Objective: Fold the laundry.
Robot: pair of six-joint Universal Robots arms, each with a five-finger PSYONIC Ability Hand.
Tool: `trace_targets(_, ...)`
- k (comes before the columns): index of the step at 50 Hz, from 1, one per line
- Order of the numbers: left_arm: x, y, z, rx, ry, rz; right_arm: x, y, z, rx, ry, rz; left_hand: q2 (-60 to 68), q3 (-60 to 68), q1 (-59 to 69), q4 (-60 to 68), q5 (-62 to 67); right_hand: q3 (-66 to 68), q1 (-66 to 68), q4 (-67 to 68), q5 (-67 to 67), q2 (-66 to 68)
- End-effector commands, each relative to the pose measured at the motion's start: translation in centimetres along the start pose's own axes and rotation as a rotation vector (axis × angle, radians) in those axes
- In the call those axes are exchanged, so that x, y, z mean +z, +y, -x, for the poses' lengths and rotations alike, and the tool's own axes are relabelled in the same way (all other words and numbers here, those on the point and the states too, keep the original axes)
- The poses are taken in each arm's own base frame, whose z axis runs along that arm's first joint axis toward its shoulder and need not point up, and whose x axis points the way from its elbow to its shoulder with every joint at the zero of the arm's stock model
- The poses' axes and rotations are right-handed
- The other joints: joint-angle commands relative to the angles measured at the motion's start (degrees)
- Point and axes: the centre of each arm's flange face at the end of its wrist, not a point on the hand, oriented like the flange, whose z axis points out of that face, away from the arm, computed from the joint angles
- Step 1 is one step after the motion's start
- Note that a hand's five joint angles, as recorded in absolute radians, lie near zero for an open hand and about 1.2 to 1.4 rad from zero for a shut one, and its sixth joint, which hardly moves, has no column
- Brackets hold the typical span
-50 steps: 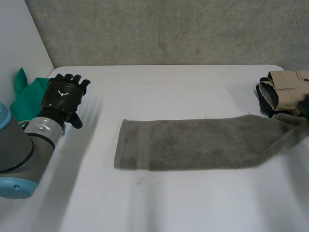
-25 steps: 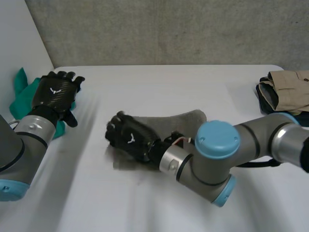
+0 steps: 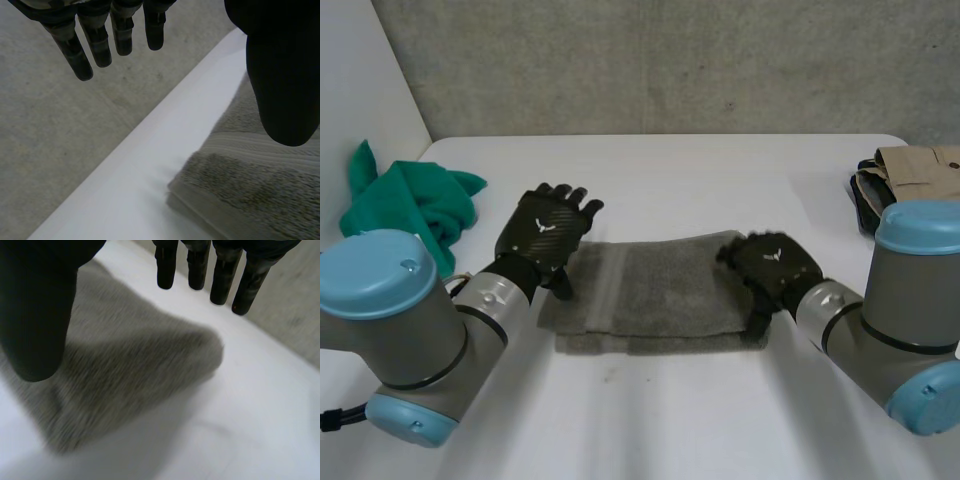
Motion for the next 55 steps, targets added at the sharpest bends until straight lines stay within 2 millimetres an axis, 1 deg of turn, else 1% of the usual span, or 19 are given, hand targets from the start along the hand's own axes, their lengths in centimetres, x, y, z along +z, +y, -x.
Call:
trace_targets(1, 0.1, 0.5, -0.3, -0.002, 0.006, 0.015, 0.9, 2.3, 0.0, 0.032, -0.051, 0.052, -0.87, -1.33, -0.17, -0.89, -1.97, 24.92, 25.81, 24.01, 23.67, 24.57)
trace_targets(5, 0.1, 0.6, -0.2, -0.002, 0.005, 0.019, 1.0, 2.3, -0.5, 0.036, -0.042, 0.048, -1.04, -1.5, -0.33, -1.06, -2.13, 63.55, 64.44, 62.65, 62.3, 63.21)
trace_targets(6, 0.0, 0.7, -0.2, -0.002, 0.005, 0.021, 0.9, 2.5, -0.7, 0.037, -0.033, 0.056, -1.04, -1.5, -0.33, -1.06, -2.13, 66.42, 67.31, 65.52, 65.17, 66.08)
trace_targets(11, -0.2, 0.8, -0.2, -0.004, 0.006, 0.03, 0.3, 3.0, -1.2, 0.034, -0.003, 0.091, -1.04, -1.5, -0.33, -1.06, -2.13, 66.45, 67.34, 65.55, 65.2, 66.11)
trace_targets(15, -0.3, 0.7, -0.2, -0.004, 0.007, 0.031, -1.4, 1.6, -2.6, -0.007, 0.061, 0.074, -1.2, -1.67, -0.5, -1.23, -2.3, 66.45, 67.34, 65.55, 65.2, 66.11)
trace_targets(24, -0.4, 0.7, -0.1, -0.004, 0.003, 0.035, -1.8, -1.4, -4.0, -0.452, 0.147, 0.029, -1.2, -1.67, -0.5, -1.23, -2.3, 66.45, 67.34, 65.55, 65.2, 66.11)
trace_targets(26, -0.4, 0.7, -0.1, -0.004, 0.002, 0.032, -1.7, -2.6, -2.7, -0.517, 0.131, -0.018, -1.2, -1.67, -0.5, -1.23, -2.3, 66.45, 67.34, 65.55, 65.2, 66.11)
trace_targets(28, -0.4, 0.4, 0.1, -0.003, -0.002, 0.026, -1.7, -4.9, 1.0, -0.586, 0.07, -0.136, -1.21, -1.67, -0.5, -1.23, -2.3, 66.45, 67.34, 65.55, 65.2, 66.11)
trace_targets(30, -0.5, 0.3, 0.2, -0.003, -0.006, 0.022, -1.6, -5.8, 3.8, -0.617, 0.015, -0.212, -1.21, -1.67, -0.5, -1.23, -2.3, 66.45, 67.34, 65.55, 65.2, 66.11)
trace_targets(31, -0.5, 0.1, 0.2, -0.002, -0.008, 0.017, -1.4, -6.0, 6.5, -0.645, -0.05, -0.278, -1.2, -1.67, -0.5, -1.23, -2.3, 66.45, 67.34, 65.55, 65.2, 66.11)
trace_targets(35, -0.4, -0.3, 1.0, -0.001, -0.046, 0.009, -0.9, -5.2, 11.1, -0.685, -0.188, -0.403, -1.2, -1.67, -0.5, -1.23, -2.3, 66.45, 67.34, 65.55, 65.2, 66.11)
trace_targets(39, -0.3, -0.8, 1.9, -0.009, -0.102, 0.006, -0.2, -3.3, 13.7, -0.694, -0.299, -0.44, -1.2, -1.67, -0.5, -1.23, -2.3, 66.45, 67.34, 65.55, 65.2, 66.11)
trace_targets(41, -0.2, -1.0, 2.2, -0.014, -0.122, 0.004, -0.1, -3.0, 13.8, -0.678, -0.315, -0.439, -1.2, -1.67, -0.5, -1.23, -2.3, 61.51, 62.41, 60.61, 60.27, 61.17)
trace_targets(42, -0.1, -1.0, 2.4, -0.017, -0.127, 0.003, 0.0, -3.1, 13.6, -0.661, -0.305, -0.437, -1.2, -1.67, -0.5, -1.23, -2.3, 32.32, 33.21, 31.42, 31.07, 31.98)
trace_targets(46, 0.3, -1.7, 2.9, -0.044, -0.145, -0.02, 0.1, -3.5, 12.6, -0.534, -0.261, -0.392, -0.87, -1.33, -0.17, -0.89, -1.97, -3.55, -2.66, -4.45, -4.8, -3.89)
trace_targets(49, 0.6, -2.4, 2.8, -0.079, -0.143, -0.048, 0.3, -4.5, 9.9, -0.369, -0.181, -0.352, -0.7, -1.16, 0.0, -0.72, -1.8, -3.55, -2.66, -4.45, -4.8, -3.89)
trace_targets(50, 0.7, -2.6, 2.8, -0.087, -0.141, -0.056, 0.3, -5.4, 7.3, -0.221, -0.11, -0.342, -0.7, -1.16, 0.0, -0.72, -1.8, -3.55, -2.66, -4.45, -4.8, -3.89)
trace_targets(52, 0.9, -3.5, 2.2, -0.116, -0.124, -0.085, 0.0, -6.1, 4.9, -0.075, -0.055, -0.337, -0.53, -0.99, 0.17, -0.56, -1.63, -3.55, -2.66, -4.45, -4.8, -3.89)
trace_targets(55, 0.7, -5.2, 0.1, -0.161, -0.066, -0.136, -0.6, -6.4, 1.7, 0.185, -0.012, -0.306, -0.03, -0.49, 0.67, -0.05, -1.13, -3.55, -2.66, -4.45, -4.8, -3.89)
